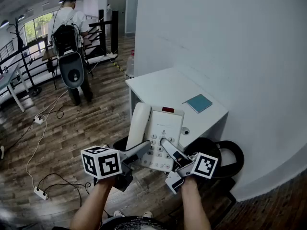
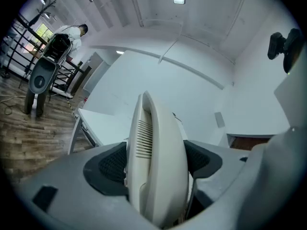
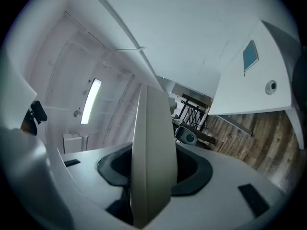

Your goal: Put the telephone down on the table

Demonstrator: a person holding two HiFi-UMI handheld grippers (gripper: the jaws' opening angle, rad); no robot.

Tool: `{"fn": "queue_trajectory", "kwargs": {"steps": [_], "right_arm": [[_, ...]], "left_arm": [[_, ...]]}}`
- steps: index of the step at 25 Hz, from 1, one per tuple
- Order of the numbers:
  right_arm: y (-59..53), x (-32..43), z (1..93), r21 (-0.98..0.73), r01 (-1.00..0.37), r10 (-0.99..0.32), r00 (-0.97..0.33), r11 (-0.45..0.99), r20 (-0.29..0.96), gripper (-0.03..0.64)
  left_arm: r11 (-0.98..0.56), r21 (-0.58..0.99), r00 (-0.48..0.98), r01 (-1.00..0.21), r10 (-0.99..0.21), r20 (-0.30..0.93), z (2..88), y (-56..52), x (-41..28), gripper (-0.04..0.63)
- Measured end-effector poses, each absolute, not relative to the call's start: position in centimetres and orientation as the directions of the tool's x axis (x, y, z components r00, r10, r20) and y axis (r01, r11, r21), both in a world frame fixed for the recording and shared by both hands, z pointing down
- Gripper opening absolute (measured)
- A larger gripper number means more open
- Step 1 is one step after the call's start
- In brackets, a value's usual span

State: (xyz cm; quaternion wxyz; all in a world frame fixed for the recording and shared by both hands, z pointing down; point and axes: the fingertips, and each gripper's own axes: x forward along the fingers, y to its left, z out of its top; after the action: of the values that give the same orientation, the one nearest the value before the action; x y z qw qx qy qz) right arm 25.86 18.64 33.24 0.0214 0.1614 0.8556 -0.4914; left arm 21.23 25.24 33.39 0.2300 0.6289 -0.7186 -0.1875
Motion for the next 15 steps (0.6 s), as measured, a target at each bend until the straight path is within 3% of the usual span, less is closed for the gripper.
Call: {"fn": "queue_trajectory", "kwargs": {"steps": [15], "right_arm": [[18.66, 26.26, 32.84, -0.84, 0.295, 0.269, -0.945, 0.456, -0.185, 0.184]], "left_arm": [[0.156, 0.568, -0.115, -0.808, -0.988, 0.106, 33.2, 25.18, 21.82, 0.371]]}}
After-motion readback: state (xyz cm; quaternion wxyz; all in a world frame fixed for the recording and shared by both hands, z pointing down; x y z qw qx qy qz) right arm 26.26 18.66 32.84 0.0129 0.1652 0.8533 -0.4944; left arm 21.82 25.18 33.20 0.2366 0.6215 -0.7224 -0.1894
